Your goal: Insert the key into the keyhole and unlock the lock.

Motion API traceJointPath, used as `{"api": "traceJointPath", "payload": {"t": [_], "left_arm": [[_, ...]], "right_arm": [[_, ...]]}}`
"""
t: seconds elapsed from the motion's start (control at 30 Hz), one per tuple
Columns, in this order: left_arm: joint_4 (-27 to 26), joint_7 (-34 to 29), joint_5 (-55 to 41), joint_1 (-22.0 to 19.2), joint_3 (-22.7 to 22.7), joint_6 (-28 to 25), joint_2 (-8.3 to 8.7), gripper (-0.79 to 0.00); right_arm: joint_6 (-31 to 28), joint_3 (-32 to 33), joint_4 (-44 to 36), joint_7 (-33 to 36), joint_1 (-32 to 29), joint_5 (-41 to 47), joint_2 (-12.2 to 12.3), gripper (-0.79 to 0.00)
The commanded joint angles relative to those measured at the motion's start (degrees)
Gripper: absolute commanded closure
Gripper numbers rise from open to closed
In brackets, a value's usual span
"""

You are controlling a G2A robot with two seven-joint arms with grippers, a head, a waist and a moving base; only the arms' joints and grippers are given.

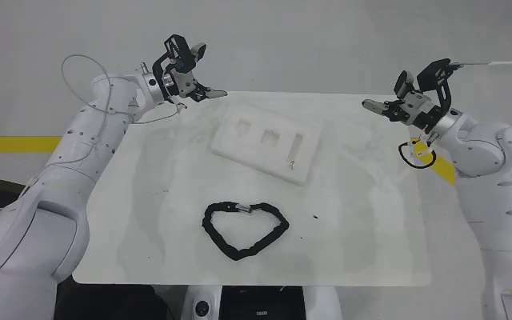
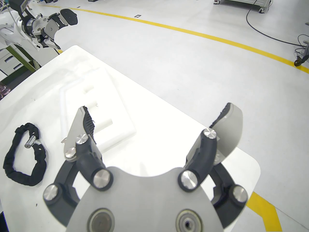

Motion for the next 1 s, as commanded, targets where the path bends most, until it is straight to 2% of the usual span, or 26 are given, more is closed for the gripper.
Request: {"api": "traceJointPath", "payload": {"t": [0.0, 0.8, 0.97], "left_arm": [[0.00, 0.00, 0.00, 0.00, 0.00, 0.00, 0.00, -0.784], [0.00, 0.00, 0.00, 0.00, 0.00, 0.00, 0.00, -0.785], [0.00, 0.00, 0.00, 0.00, 0.00, 0.00, 0.00, -0.785]], "right_arm": [[0.00, 0.00, 0.00, 0.00, 0.00, 0.00, 0.00, -0.784], [0.14, -0.10, -0.13, 0.04, -0.16, -0.09, -0.01, -0.785], [1.76, -2.83, -3.28, 5.46, -0.61, 2.54, -0.28, -0.785]]}}
